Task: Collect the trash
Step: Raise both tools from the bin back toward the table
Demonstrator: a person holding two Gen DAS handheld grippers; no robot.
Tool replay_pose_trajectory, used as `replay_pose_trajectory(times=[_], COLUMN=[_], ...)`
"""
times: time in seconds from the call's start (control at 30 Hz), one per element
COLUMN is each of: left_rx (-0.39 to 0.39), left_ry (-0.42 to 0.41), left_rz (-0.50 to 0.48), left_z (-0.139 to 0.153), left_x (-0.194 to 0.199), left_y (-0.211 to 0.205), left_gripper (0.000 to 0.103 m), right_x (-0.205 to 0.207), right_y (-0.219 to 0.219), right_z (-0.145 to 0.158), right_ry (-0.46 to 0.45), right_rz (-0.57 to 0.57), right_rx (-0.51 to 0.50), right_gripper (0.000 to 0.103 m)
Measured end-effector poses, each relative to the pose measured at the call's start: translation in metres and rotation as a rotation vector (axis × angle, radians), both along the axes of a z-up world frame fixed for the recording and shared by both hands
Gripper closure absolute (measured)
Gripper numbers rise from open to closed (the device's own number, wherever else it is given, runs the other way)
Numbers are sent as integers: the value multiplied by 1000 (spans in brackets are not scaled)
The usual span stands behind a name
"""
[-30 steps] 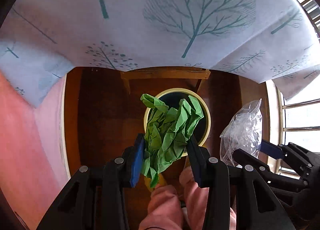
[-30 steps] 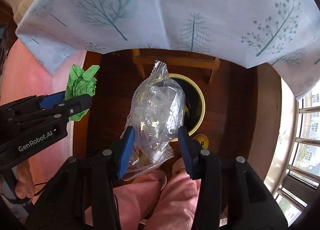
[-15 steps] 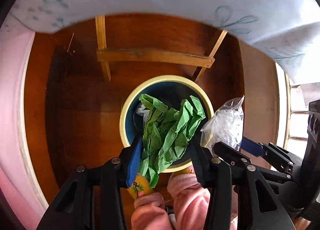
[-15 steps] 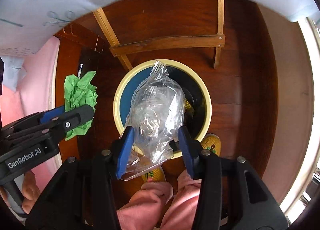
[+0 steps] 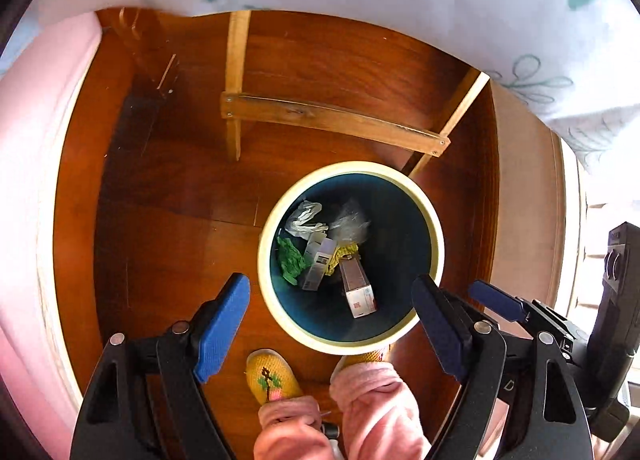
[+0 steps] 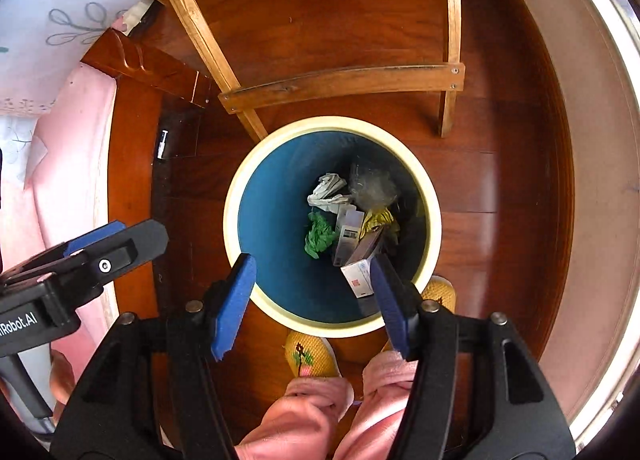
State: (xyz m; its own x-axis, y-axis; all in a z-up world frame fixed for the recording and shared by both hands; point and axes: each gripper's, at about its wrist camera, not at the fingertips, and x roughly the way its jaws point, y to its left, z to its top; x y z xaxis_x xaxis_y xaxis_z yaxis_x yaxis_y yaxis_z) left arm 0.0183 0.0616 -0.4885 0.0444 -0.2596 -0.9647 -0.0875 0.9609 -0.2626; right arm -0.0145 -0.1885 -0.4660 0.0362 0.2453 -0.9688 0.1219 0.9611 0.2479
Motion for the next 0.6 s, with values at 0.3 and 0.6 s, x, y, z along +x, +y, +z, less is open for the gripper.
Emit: replay_pose_trajectory(times=[0.3,0.6], left_rx=[37,42], left_ry=[12,-72], left_rz=[30,19], left_z=[42,152], left_x=[-16,-34], left_y=[21,21], left_gripper=[18,18], right_x=[-7,-23], right_y=[13,20], right_z=[33,133], right_ry=[-12,-61], right_rz=[-19,-2], right_rx=[-56,-81], right_gripper=[46,46])
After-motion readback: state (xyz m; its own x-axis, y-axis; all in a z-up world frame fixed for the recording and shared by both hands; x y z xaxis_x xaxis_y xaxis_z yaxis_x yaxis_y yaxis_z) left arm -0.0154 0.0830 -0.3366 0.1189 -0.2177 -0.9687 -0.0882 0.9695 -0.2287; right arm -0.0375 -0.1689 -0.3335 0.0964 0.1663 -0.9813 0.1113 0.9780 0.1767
